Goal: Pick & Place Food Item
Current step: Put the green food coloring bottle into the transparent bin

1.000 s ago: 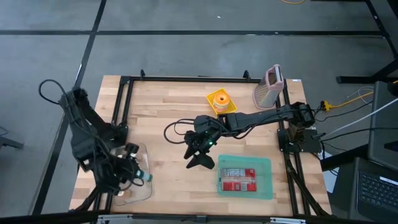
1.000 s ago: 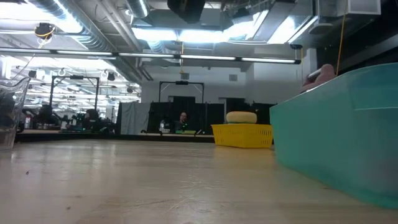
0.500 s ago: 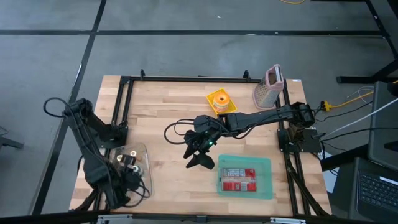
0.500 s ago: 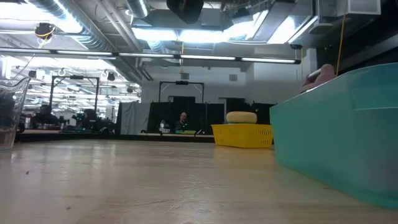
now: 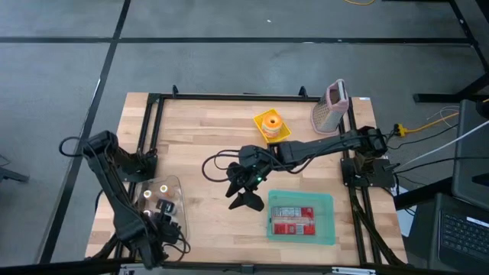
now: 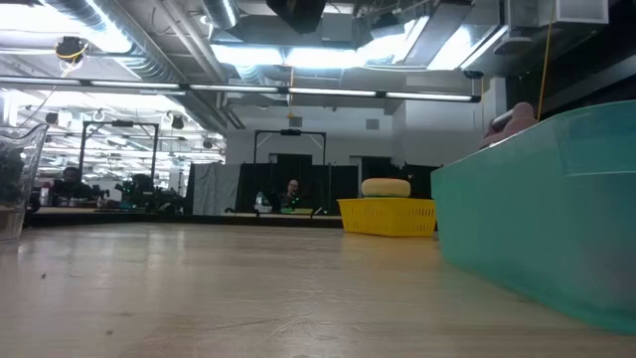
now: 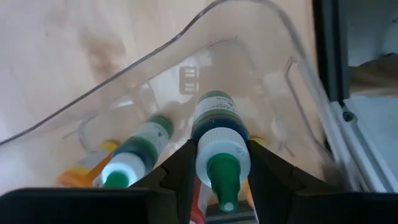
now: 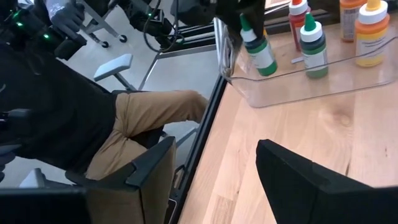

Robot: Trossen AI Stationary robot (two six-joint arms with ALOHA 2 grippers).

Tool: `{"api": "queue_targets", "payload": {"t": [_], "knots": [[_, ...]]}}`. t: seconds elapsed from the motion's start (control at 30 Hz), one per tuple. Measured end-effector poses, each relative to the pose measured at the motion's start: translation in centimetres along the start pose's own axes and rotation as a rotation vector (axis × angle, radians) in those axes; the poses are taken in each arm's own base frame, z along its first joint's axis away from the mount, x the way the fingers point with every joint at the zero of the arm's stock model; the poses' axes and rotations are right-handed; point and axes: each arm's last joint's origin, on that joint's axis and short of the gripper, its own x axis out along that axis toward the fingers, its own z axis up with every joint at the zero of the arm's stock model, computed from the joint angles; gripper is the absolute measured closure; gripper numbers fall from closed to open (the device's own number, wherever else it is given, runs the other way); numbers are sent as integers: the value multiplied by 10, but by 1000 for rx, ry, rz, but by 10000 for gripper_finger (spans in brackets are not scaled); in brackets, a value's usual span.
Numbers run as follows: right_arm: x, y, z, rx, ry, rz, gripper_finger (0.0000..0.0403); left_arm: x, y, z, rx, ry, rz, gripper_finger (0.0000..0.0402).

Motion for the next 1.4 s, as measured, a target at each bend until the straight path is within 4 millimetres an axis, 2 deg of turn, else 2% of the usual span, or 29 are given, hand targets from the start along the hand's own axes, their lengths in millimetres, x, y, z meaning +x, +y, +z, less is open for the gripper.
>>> {"api": "queue_targets", "payload": {"t": [0.23,0.73,0.97,1.17,1.4], "knots": [[2,3,-1,-5,0,-4,182,10,-5,7,2,-39,-38,287],[6,10,-2,-20,-7,-1,182,12,3,13,-18,-37,-24,287],[7,12,-3,-27,-5,0,182,23,5,10,-23,8,-32,287],[7,12,-3,-32,-5,0,182,32,3,11,-30,-22,-68,287],[7,12,-3,-38,-5,0,182,32,5,11,-26,-17,-62,287]]}}
